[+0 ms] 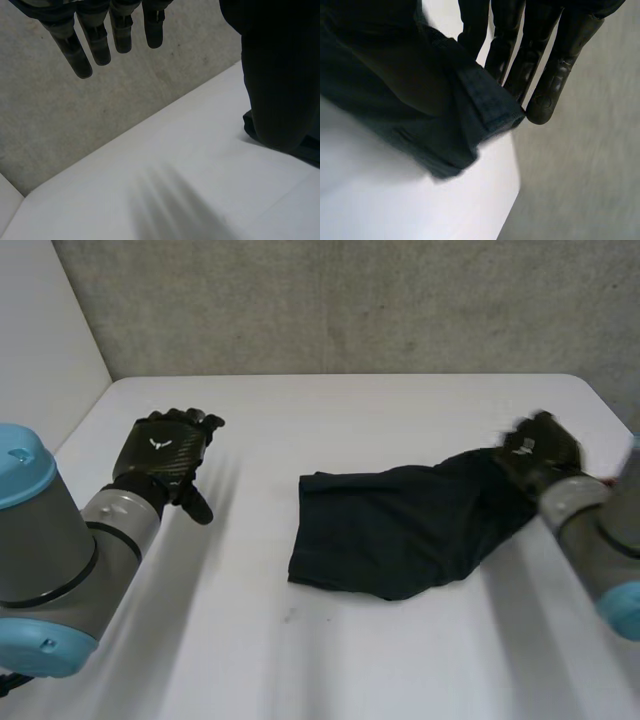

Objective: Fold the shorts.

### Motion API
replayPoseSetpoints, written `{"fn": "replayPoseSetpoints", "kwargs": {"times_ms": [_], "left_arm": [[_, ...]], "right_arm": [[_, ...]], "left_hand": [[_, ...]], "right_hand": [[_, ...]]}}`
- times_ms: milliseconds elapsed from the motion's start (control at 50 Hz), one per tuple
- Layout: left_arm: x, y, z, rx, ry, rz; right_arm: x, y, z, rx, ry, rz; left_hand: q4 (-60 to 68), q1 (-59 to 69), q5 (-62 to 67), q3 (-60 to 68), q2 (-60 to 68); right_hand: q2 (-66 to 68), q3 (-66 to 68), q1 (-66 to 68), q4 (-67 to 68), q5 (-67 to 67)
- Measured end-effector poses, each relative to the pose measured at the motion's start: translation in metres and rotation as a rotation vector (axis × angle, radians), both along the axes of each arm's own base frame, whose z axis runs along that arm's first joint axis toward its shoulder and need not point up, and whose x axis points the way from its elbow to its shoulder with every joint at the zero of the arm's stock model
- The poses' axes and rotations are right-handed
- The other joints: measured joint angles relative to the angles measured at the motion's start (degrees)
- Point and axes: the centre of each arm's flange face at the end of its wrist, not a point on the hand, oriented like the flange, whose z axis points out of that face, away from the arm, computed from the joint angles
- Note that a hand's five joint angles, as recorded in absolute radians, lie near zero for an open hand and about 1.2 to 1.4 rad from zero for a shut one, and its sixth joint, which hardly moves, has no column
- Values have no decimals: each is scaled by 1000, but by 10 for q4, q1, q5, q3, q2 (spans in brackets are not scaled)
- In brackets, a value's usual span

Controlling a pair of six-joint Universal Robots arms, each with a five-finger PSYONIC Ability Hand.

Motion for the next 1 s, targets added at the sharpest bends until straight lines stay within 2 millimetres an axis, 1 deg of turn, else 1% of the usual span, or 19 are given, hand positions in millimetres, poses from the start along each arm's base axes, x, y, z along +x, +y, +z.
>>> {"fn": "replayPoseSetpoints", "kwargs": {"times_ms": [80, 100, 120, 140, 160, 200, 220, 260, 280, 300, 320, 380, 480, 560, 620, 700, 800, 900, 1000], "left_arm": [[0, 1, 5, -11, 17, 1], [0, 1, 5, -11, 17, 1], [-1, 0, 8, -16, 31, 0], [-1, 0, 8, -16, 31, 0], [-1, 0, 11, -21, 44, 0], [-2, -1, 13, -25, 55, 0], [-2, -1, 14, -27, 58, -1], [-4, -3, 17, -34, 73, -2], [-4, -3, 17, -34, 73, -2], [-5, -5, 21, -43, 83, -2], [-6, -6, 23, -48, 88, -2], [-8, -9, 27, -61, 97, -2], [-21, -14, 34, -78, 109, -27], [-45, -10, 32, -63, 120, -86], [-61, -4, 25, -23, 133, -126], [-80, 4, 7, 72, 144, -163], [-95, 12, -30, 239, 107, -149], [-96, 19, -66, 363, 10, -71], [-93, 22, -84, 417, -59, -21]], "right_arm": [[53, 25, 4, -32, -2, 197], [53, 25, 4, -32, -2, 197], [76, 42, 1, -28, -6, 298], [76, 42, 1, -28, -6, 298], [118, 84, -15, 8, -6, 524], [132, 103, -23, 31, -5, 624], [136, 111, -27, 41, -4, 661], [147, 131, -37, 78, -11, 765], [147, 131, -37, 78, -11, 765], [151, 139, -39, 105, -34, 804], [151, 141, -39, 117, -48, 809], [149, 137, -32, 158, -119, 788], [130, 105, 2, 296, -428, 622], [106, 76, 31, 425, -747, 457], [95, 63, 37, 483, -856, 371], [87, 50, 25, 541, -865, 266], [83, 36, -11, 626, -750, 138], [81, 30, -47, 709, -654, 58], [77, 25, -64, 731, -607, 17]], "left_hand": [[0, 0, 0, 0, 0], [0, 0, 0, 0, 0], [0, 0, 0, 0, 0], [0, 0, 0, 0, 0], [0, 0, 0, 0, 0], [0, 0, 0, 0, 0], [0, 0, 0, 0, 0], [0, 0, 0, 0, 0], [0, 0, 0, 0, 0], [0, 0, 0, 0, 0], [0, 0, 0, 0, 0], [0, 0, 0, 0, 0], [0, 0, 0, 0, 0], [0, 0, 0, 0, 0], [0, 0, 0, 0, 0], [0, 0, 0, 0, 0], [0, 0, 0, 0, 0], [0, 0, 0, 0, 0], [0, 0, 0, 0, 0]], "right_hand": [[0, 9, 0, 0, 6], [0, 9, 0, 0, 6], [0, 14, 0, 0, 9], [0, 14, 0, 0, 9], [0, 20, 0, 0, 10], [0, 20, 0, 0, 10], [-68, -37, -55, -57, -44], [-321, -292, -287, -319, -282], [-321, -292, -287, -319, -282], [-482, -453, -404, -474, -426], [-524, -497, -431, -526, -472], [-547, -531, -440, -550, -500], [-549, -532, -440, -550, -500], [-549, -532, -440, -550, -500], [-549, -532, -440, -550, -500], [-549, -532, -440, -550, -500], [-549, -532, -440, -550, -500], [-549, -532, -443, -550, -500], [-556, -541, -461, -550, -500]]}}
